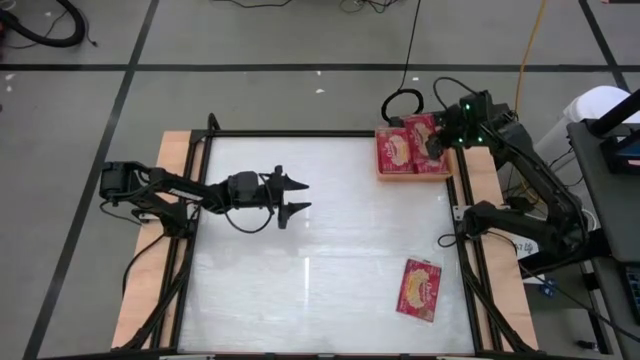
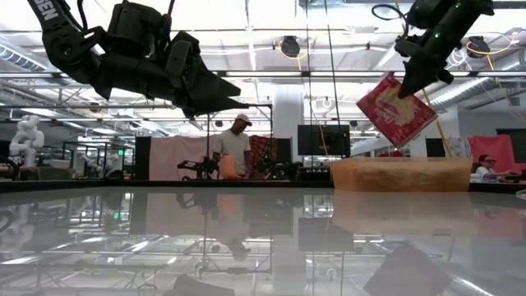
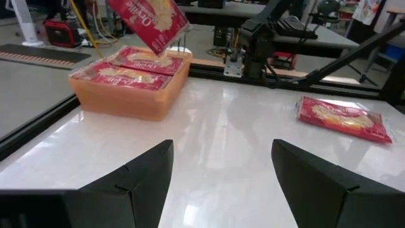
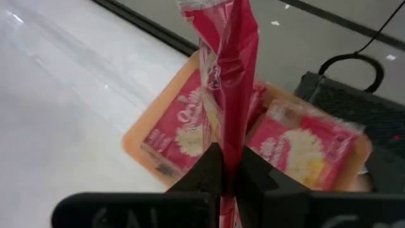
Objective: Sort popcorn bags into baskets
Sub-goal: Put the red popcorn bag into the orange bin
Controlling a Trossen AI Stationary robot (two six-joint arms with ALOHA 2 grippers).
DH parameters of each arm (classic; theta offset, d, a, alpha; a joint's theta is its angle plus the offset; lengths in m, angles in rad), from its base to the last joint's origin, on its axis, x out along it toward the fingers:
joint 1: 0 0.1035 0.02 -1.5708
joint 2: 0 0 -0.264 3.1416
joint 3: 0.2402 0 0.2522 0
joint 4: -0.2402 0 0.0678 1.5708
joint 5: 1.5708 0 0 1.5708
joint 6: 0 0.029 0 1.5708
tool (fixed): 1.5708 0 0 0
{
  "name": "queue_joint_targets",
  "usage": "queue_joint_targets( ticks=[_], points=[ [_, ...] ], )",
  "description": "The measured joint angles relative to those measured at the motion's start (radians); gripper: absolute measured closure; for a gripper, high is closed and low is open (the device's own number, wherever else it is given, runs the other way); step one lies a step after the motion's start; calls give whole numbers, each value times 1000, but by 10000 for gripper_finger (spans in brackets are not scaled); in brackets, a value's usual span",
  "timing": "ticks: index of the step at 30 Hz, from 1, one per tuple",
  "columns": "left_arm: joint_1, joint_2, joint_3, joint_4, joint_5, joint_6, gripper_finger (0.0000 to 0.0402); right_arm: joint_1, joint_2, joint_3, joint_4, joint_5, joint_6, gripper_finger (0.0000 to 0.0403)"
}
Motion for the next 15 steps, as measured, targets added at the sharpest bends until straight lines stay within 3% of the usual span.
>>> queue_joint_targets(
  ticks=[2, 6, 9, 15],
  points=[
    [-6, 0, 0, -7, 1, 13, 130, 42, -29, -2, -13, 28, 51, 389],
    [-6, 0, 0, -15, 1, 26, 130, 168, -111, -46, 8, 216, 160, 388],
    [-6, 0, 0, -15, 1, 27, 130, 245, -165, -105, 21, 298, 223, 388],
    [-6, 0, 0, -15, 1, 51, 131, 273, -175, -220, 60, 438, 247, 388]
  ],
)
